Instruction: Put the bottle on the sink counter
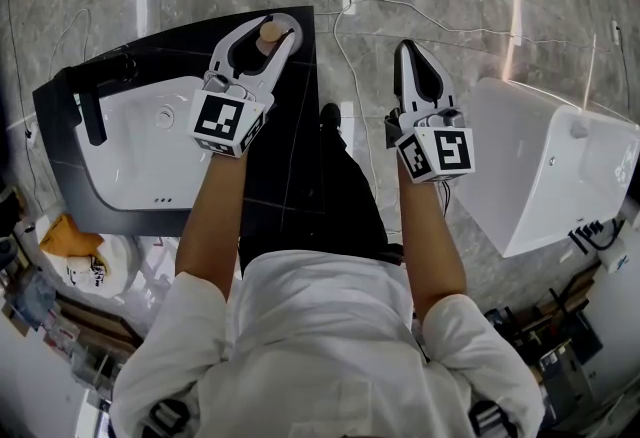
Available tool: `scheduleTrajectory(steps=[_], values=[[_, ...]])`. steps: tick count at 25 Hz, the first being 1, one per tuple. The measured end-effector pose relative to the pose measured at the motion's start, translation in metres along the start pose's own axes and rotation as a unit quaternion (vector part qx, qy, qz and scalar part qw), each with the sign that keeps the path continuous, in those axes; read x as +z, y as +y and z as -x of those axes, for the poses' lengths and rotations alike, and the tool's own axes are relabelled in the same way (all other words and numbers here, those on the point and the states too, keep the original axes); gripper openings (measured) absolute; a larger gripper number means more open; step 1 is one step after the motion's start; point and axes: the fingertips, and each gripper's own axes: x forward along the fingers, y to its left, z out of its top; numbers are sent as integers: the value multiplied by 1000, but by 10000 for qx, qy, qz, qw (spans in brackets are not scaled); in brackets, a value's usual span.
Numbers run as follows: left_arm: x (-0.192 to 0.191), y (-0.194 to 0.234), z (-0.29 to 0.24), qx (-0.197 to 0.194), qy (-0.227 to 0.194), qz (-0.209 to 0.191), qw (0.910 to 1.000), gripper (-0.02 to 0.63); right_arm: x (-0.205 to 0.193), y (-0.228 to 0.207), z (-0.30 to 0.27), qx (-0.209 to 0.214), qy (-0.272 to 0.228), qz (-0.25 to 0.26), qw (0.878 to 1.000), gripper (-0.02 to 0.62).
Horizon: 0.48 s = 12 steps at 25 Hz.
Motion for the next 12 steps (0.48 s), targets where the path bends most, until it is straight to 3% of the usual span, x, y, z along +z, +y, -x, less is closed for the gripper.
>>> scheduleTrajectory(steps=[12], values=[[-3,-7,-2,-103,164,-204,9996,147,-1,11,5,83,26,-88,9999,15]])
